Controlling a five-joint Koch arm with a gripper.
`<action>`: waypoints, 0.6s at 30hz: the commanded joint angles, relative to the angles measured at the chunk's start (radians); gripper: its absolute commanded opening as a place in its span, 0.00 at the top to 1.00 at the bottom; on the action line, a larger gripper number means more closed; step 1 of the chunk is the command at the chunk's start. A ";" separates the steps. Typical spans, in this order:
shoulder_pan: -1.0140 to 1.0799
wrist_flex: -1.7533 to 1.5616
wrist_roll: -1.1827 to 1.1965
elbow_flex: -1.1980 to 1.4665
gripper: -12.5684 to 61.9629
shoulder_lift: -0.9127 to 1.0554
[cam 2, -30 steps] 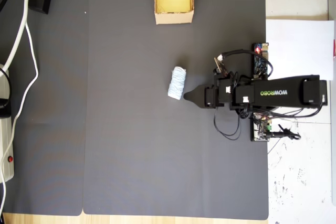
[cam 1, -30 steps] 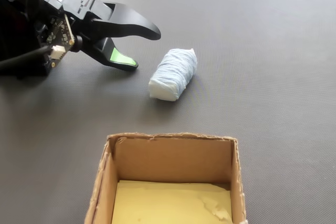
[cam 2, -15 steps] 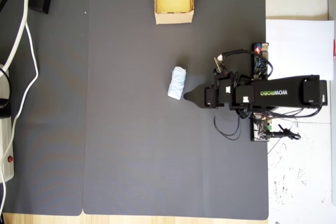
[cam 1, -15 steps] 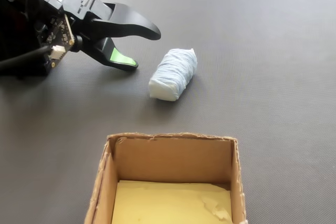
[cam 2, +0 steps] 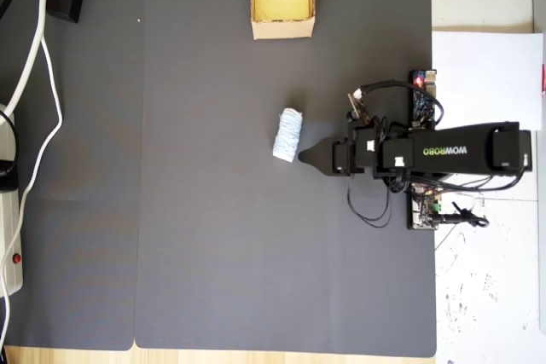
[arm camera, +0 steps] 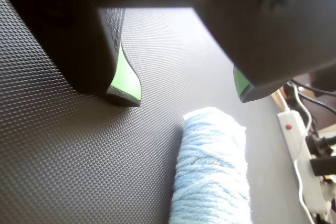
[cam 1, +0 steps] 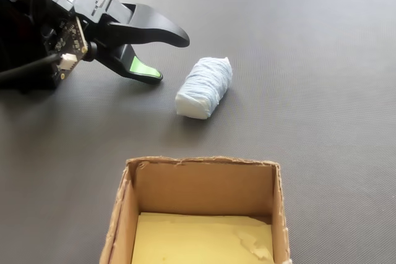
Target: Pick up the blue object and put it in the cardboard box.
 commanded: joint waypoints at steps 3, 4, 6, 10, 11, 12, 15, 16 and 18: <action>0.000 0.107 0.011 0.028 0.37 0.091; 0.000 0.109 0.005 0.021 0.37 0.091; 0.009 0.146 0.000 -0.012 0.37 0.091; 0.014 0.261 -0.003 -0.133 0.37 0.091; 0.017 0.284 -0.003 -0.161 0.37 0.091; 0.021 0.308 -0.003 -0.190 0.38 0.089; 0.037 0.382 -0.035 -0.278 0.39 0.080; 0.046 0.410 -0.051 -0.310 0.39 0.072; 0.054 0.442 -0.077 -0.370 0.39 0.051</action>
